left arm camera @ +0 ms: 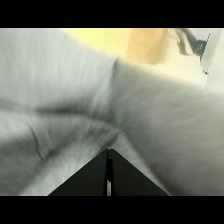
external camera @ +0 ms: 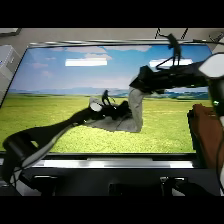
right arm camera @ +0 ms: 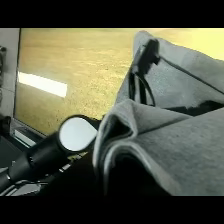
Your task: Fold the clothes and pants, and hang the long-sleeved shirts on hangers.
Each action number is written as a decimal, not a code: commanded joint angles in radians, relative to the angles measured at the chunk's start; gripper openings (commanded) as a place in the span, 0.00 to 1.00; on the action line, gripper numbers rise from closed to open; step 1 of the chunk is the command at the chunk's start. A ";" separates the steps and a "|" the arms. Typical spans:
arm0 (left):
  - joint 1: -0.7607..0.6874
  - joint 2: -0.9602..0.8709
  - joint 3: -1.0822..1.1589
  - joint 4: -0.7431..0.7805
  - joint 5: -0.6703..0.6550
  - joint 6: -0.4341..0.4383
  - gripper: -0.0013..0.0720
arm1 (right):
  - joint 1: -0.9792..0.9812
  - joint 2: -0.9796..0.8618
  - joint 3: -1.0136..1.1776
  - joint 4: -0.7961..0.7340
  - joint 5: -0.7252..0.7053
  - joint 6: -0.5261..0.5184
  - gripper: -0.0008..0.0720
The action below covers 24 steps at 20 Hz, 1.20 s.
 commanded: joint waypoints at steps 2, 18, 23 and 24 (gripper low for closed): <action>0.360 0.236 0.001 0.605 -0.272 -0.094 0.04 | 0.141 -0.224 0.000 0.200 -0.196 -0.089 0.08; 0.923 0.852 0.000 0.873 -0.637 0.010 0.05 | -0.122 -0.438 0.000 0.040 -0.029 -0.098 0.97; 0.922 0.851 -0.011 0.872 -0.637 0.008 0.05 | -0.229 -0.393 -0.213 -0.225 0.114 -0.043 0.97; 0.920 0.851 -0.011 0.872 -0.637 0.008 0.05 | -0.218 -0.393 -0.272 -0.148 0.060 -0.094 0.97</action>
